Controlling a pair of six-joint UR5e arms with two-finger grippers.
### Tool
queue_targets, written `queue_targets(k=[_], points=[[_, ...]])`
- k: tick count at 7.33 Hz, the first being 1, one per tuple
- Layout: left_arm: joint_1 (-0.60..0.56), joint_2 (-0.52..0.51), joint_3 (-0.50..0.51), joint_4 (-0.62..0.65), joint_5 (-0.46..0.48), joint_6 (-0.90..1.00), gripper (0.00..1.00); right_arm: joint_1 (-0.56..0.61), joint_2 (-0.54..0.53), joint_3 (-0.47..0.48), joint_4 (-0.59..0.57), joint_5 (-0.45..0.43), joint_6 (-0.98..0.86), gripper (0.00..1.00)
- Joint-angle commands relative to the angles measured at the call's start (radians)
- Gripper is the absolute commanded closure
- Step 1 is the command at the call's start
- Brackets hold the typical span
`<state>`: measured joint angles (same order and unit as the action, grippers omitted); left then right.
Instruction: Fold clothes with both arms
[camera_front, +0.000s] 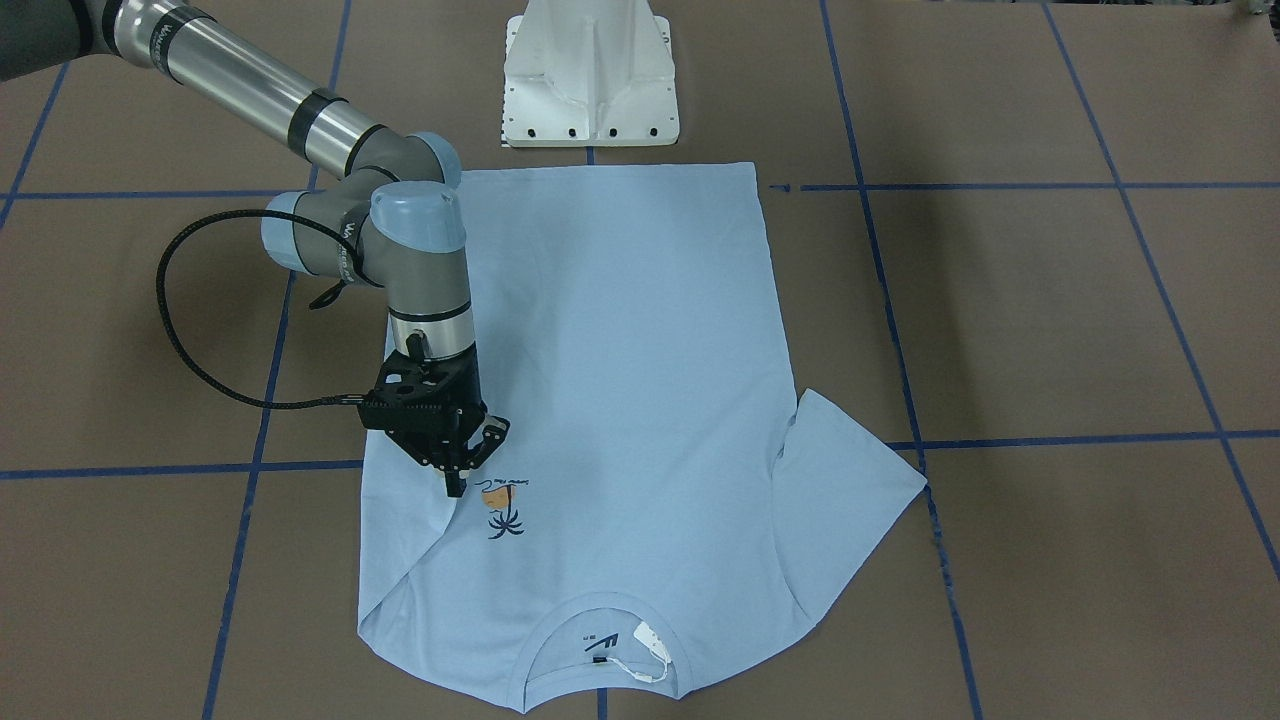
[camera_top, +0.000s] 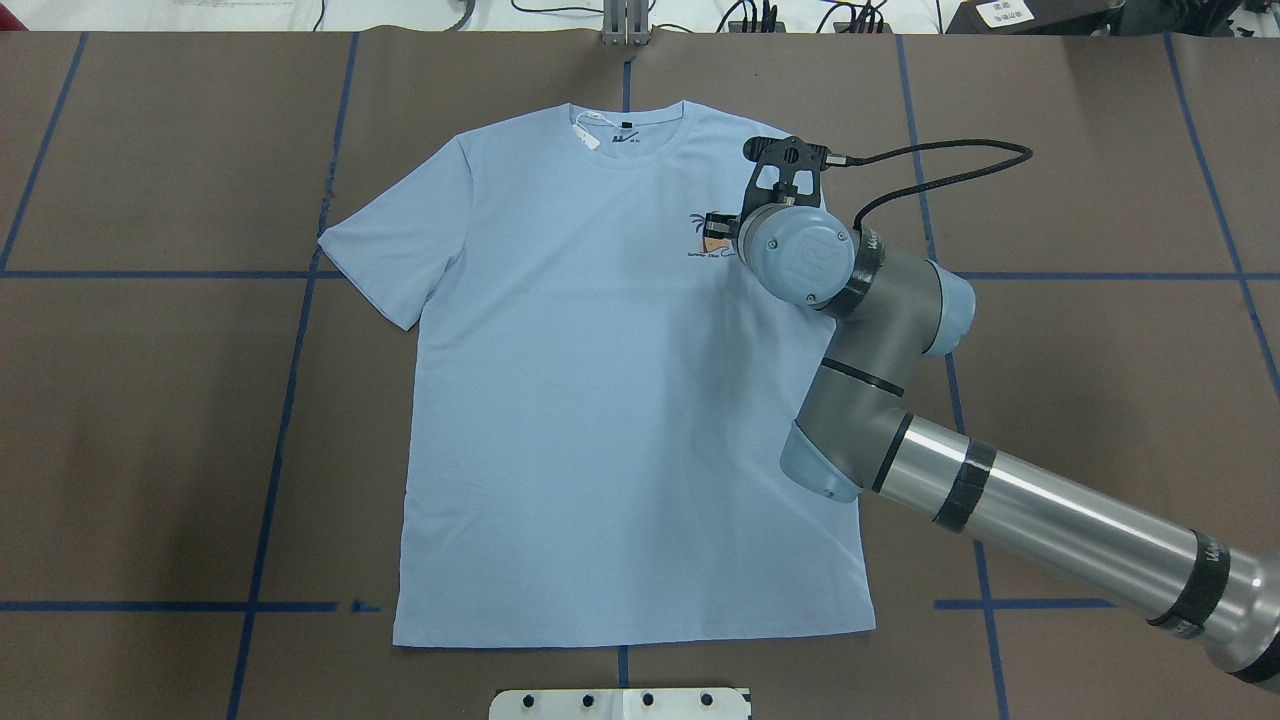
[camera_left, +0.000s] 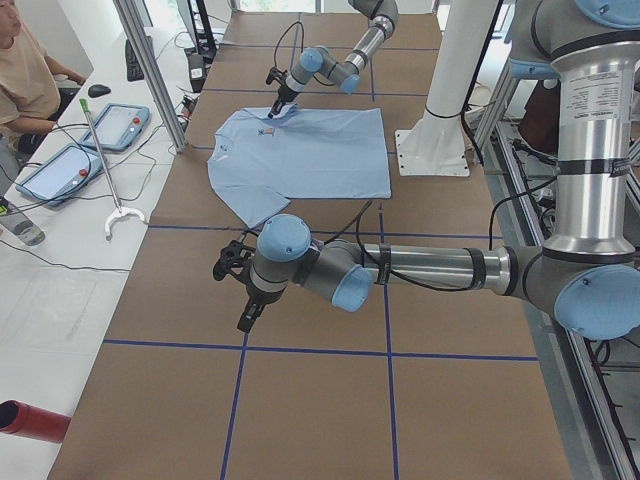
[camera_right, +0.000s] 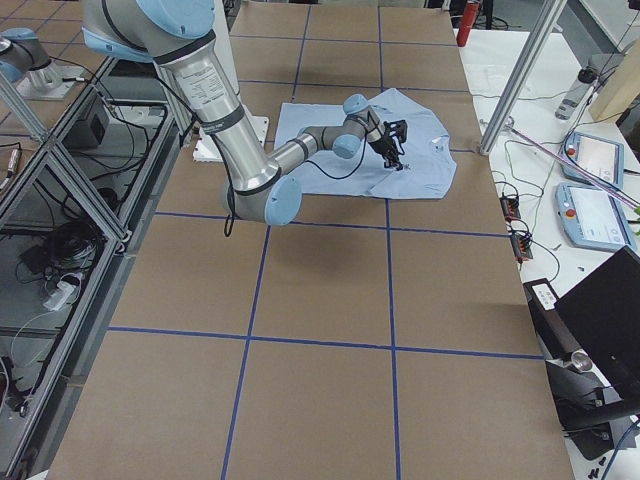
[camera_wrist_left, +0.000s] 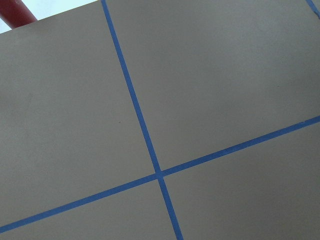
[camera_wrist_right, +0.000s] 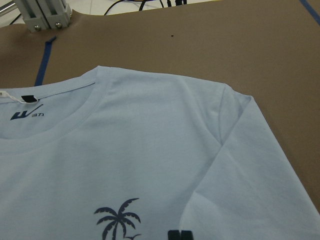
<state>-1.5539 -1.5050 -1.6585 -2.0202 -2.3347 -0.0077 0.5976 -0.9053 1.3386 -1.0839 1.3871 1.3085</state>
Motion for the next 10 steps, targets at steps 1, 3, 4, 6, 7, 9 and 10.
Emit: queue_targets(k=[1,3,4,6,7,9,10], points=[[0.000,0.000,0.000,0.000,0.000,0.000,0.00,0.002,0.012,-0.012,0.001,0.000,0.026,1.00],[0.000,0.000,0.000,0.000,0.000,0.000,0.00,0.002,0.025,-0.021,0.001,-0.008,0.087,1.00],[0.000,0.000,0.000,0.000,0.000,0.000,0.00,0.002,0.029,-0.032,0.001,-0.008,0.097,1.00],[0.000,0.000,0.000,0.000,0.000,0.000,0.00,0.002,0.029,-0.036,0.001,-0.037,0.095,0.21],[0.000,0.000,0.000,0.001,0.000,0.000,0.00,0.002,0.035,-0.042,0.001,-0.049,0.083,0.00],[0.000,-0.003,0.003,0.011,-0.002,-0.003,0.00,0.057,0.098,-0.035,-0.130,0.081,0.080,0.00],[0.003,-0.015,0.000,0.011,0.006,-0.006,0.00,0.109,0.132,-0.024,-0.231,0.213,0.014,0.00]])
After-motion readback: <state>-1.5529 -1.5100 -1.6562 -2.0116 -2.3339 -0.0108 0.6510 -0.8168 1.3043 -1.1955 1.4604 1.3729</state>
